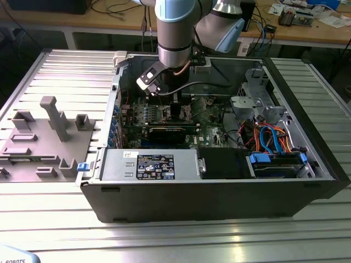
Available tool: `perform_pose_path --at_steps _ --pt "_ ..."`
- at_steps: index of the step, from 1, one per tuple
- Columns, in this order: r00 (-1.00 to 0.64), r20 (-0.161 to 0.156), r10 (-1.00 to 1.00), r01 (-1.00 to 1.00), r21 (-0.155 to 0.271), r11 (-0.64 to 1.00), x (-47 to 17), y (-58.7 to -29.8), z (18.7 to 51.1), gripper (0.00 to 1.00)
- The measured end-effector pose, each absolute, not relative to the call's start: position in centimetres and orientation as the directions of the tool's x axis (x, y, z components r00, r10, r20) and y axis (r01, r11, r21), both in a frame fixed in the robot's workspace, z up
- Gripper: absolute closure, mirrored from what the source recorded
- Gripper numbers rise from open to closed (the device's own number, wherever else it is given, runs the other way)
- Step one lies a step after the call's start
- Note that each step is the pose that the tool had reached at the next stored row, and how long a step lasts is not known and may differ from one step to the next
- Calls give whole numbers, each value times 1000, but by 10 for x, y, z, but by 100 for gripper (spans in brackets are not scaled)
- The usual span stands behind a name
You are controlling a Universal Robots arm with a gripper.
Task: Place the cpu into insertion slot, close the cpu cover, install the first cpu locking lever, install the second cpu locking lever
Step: 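Place the cpu into insertion slot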
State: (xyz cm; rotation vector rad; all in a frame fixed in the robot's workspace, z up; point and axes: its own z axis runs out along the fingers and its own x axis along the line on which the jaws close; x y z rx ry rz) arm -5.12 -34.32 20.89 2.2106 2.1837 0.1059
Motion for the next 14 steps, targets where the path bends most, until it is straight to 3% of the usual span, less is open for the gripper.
perform_pose_path --at_steps 14 --pt "14 -2 1000 997 70 -14 -49 -335 202 39"
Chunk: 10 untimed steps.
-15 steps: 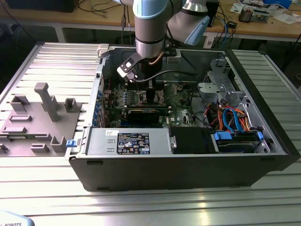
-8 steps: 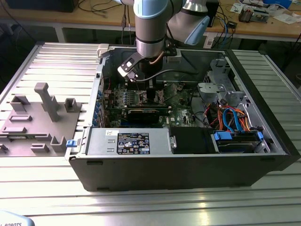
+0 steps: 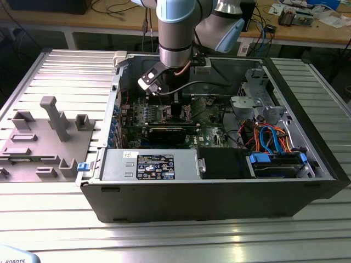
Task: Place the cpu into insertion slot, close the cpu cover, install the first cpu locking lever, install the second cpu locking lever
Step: 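Place the cpu into insertion slot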
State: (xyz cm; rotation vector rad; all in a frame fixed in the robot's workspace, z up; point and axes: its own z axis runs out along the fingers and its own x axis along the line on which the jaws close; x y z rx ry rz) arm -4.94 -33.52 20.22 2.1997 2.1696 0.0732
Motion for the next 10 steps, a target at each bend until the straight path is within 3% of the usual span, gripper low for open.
perform_pose_path --at_steps 10 --pt "15 -2 1000 997 70 -15 -51 -334 201 39"
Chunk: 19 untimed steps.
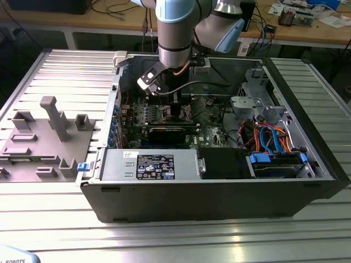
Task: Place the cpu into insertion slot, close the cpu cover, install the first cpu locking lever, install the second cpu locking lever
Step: 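Place the cpu into insertion slot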
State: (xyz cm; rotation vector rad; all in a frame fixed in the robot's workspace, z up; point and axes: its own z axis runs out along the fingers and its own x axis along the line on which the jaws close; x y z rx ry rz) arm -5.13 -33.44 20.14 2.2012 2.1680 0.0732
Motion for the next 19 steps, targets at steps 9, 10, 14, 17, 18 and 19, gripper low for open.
perform_pose_path --at_steps 9,10,14,17,18,19 --pt "15 -2 1000 997 70 -15 -51 -333 200 39" --pt "15 -2 1000 997 70 -15 -51 -333 200 39" --pt "15 -5 1000 997 70 -15 -51 -332 199 39" --pt "15 -20 1000 997 70 -14 -51 -333 202 39" --pt "15 -26 1000 997 70 -13 -51 -333 203 39" --pt "15 -28 999 997 70 -13 -51 -333 204 39"
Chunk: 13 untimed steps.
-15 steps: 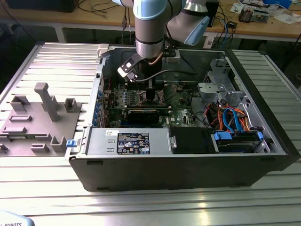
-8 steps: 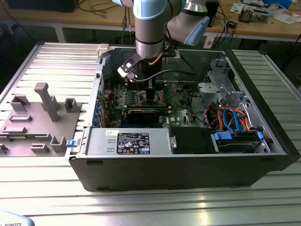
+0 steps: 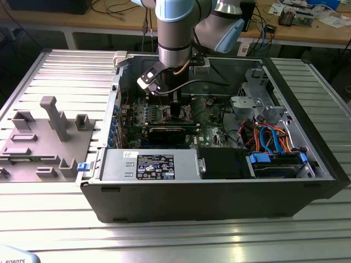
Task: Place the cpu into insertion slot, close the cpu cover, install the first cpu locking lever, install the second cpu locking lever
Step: 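Place the cpu into insertion slot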
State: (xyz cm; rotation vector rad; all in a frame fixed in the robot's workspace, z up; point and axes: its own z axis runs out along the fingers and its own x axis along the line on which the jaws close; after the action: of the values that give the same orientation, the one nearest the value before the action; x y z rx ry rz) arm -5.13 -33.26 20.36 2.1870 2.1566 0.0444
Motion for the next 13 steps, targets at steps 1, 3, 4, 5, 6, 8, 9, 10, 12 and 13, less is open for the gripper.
perform_pose_path --at_steps 1,3,4,5,6,8,9,10,12,13 --pt "15 -33 999 997 70 -12 -51 -333 204 39" --pt "15 -41 999 998 69 -12 -51 -333 205 39" --pt "15 -43 999 998 68 -12 -50 -333 206 39" --pt "15 -43 999 998 67 -12 -49 -332 207 39" --pt "15 -43 999 998 66 -12 -49 -332 208 39" --pt "13 -43 999 998 63 -11 -47 -331 210 39" --pt "12 -43 999 998 62 -10 -47 -331 211 39" --pt "9 -43 999 998 61 -6 -45 -328 212 39" --pt "6 -43 999 998 59 -3 -42 -324 213 39" --pt "4 -43 999 998 59 -1 -41 -322 213 39"
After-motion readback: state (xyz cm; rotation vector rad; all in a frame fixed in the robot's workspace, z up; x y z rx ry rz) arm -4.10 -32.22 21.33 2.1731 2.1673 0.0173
